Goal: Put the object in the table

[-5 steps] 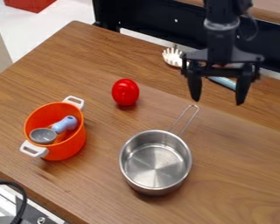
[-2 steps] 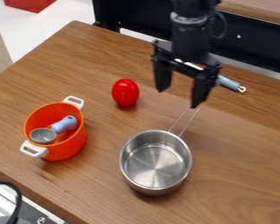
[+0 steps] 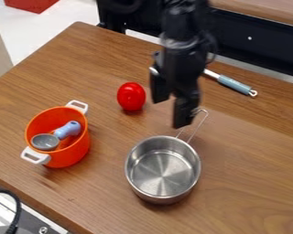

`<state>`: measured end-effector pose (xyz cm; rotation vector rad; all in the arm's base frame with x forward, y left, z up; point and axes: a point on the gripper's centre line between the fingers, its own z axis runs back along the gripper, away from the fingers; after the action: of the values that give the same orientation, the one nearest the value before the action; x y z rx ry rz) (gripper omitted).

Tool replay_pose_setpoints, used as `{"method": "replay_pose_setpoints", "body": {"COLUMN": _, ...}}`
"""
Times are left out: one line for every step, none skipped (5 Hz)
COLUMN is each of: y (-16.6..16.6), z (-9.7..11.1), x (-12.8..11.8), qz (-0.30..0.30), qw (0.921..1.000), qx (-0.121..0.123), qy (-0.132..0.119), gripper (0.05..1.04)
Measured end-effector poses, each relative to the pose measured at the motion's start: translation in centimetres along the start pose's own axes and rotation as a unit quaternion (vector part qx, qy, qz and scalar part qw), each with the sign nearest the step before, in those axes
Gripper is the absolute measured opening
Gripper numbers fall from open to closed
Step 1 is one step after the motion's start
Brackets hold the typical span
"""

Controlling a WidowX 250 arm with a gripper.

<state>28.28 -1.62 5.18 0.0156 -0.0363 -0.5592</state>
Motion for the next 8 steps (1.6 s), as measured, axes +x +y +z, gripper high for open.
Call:
{"method": "replay_pose_setpoints", "body": {"y": -0.2, "z": -1.5, "x": -1.2, "qz": -0.017, "qw": 0.9998, "qx": -0.006, "qy": -0.008, "gripper": 1.001}}
{"method": "replay_pose_setpoints", "body": {"y": -0.5, "z": -1.9, "x": -1.1, "qz": -0.026, "qw": 0.9995, "qx": -0.001, "qy": -0.018, "gripper": 1.001}}
{"method": "replay_pose_setpoints", "body": {"y": -0.5, "z": -2.9, "x": -1.3, "qz": -0.027, "qw": 0.9996, "qx": 0.003, "qy": -0.012, "gripper": 1.001}}
{"method": "replay_pose_setpoints", "body": {"y": -0.7, "z": -4.1, "x": -1.7, "qz": -0.038, "qw": 0.9990, "qx": 0.014, "qy": -0.018, "gripper": 1.001}}
{"method": "replay_pose_setpoints", "body": {"y": -0.6, "z": -4.7, "x": -1.5, "qz": -0.044, "qw": 0.9985, "qx": 0.026, "qy": -0.021, "gripper": 1.001}}
{"method": "replay_pose_setpoints", "body": {"y": -0.9, "z": -5.7, "x": -1.6, "qz": -0.056, "qw": 0.9978, "qx": 0.034, "qy": -0.011, "gripper": 0.956}}
{"method": "replay_pose_setpoints", "body": {"y": -1.1, "z": -5.9, "x": -1.6, "qz": -0.061, "qw": 0.9975, "qx": 0.035, "qy": -0.005, "gripper": 0.692}}
{"method": "replay_pose_setpoints", "body": {"y": -1.2, "z": -6.0, "x": -1.7, "qz": -0.060, "qw": 0.9976, "qx": 0.035, "qy": -0.002, "gripper": 0.401}}
